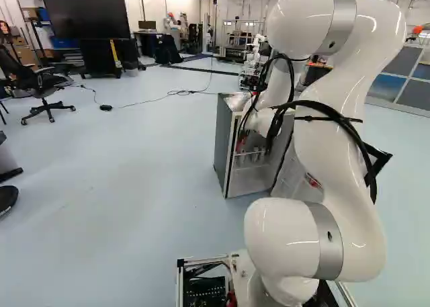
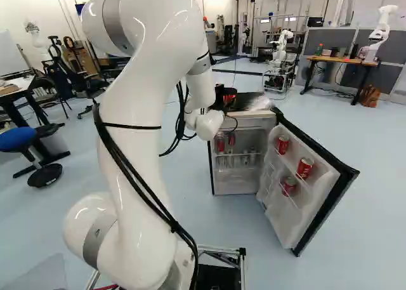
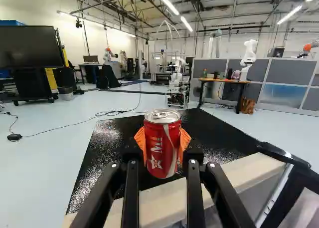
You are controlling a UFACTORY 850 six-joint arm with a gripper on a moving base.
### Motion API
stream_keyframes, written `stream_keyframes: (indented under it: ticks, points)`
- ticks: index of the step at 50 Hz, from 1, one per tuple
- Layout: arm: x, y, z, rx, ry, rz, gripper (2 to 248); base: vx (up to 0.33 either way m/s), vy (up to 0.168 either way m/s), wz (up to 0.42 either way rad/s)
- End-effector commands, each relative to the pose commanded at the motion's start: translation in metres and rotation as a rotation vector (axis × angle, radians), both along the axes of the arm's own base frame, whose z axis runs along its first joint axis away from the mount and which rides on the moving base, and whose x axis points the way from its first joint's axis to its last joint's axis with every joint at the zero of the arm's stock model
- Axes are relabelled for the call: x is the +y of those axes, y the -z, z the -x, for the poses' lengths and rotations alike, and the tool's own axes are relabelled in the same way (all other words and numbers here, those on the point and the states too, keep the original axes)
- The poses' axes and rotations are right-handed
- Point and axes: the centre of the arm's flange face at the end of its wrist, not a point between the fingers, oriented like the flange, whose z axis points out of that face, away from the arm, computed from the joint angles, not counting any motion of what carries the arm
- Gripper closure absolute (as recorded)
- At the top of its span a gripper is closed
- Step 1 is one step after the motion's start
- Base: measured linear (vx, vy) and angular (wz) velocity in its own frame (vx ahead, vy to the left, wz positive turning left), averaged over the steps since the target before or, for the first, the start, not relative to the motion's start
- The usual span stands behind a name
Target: Grab a drink from the fridge
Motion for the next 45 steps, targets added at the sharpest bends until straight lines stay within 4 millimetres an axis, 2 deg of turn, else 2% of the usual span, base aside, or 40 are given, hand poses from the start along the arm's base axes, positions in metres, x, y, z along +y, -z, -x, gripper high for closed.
stream_keyframes:
  ticks: [13,26,45]
  points:
    - [0.003,0.005,-0.023,-0.002,-0.015,0.001,162,0.0,0.0,0.0]
    - [0.006,0.019,-0.044,0.006,-0.028,-0.001,162,0.0,0.0,0.0]
    - [0.006,0.022,-0.048,0.005,-0.03,-0.001,161,0.0,0.0,0.0]
